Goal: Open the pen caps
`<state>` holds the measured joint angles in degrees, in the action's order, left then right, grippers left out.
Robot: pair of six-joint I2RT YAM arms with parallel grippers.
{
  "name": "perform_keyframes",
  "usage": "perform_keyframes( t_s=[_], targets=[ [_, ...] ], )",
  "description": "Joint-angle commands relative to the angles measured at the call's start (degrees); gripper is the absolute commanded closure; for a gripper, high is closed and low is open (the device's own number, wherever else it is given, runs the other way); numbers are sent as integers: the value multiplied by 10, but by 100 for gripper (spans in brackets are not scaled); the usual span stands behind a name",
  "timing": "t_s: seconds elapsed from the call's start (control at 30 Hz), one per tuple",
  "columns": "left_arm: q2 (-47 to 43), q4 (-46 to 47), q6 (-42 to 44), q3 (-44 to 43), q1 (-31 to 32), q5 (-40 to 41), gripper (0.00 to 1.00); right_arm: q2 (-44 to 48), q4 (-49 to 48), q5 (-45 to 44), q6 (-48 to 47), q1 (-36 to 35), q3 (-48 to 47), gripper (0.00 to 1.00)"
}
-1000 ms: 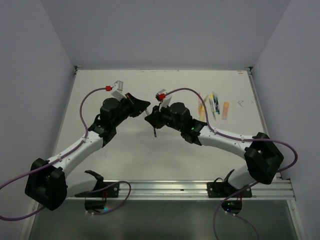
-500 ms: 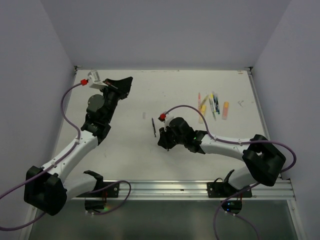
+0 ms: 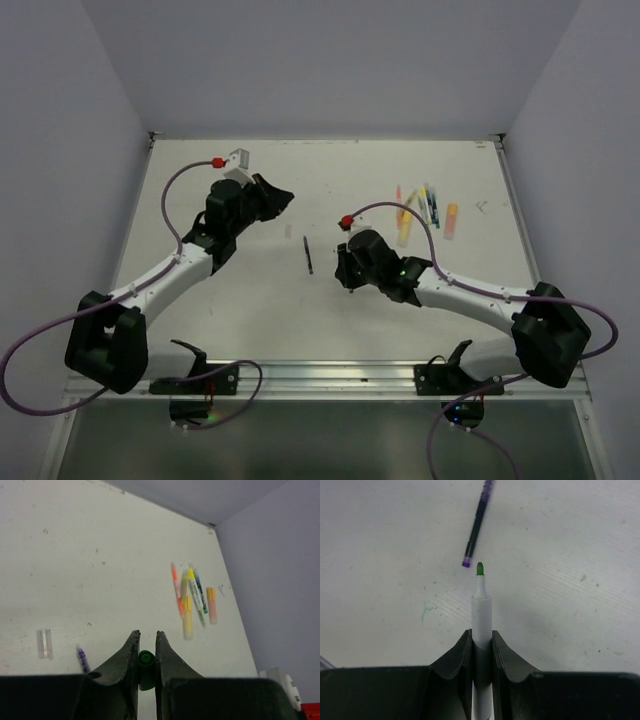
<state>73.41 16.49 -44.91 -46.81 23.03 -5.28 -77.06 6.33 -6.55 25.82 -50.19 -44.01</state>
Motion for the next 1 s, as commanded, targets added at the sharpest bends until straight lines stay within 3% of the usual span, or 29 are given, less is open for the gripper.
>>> perform_keyframes(
  t_s=[0.0,0.47,0.97],
  targets=[
    [39,-56,25,-36,6,-54,100,2,58,-74,40,7,-32,100],
    [266,-129,31,-174,49,-69,99,-72,103,-79,84,41,-73,100],
    [386,-143,50,-239,54,-42,88,-252,65,-34,30,54,-222,98]
  ],
)
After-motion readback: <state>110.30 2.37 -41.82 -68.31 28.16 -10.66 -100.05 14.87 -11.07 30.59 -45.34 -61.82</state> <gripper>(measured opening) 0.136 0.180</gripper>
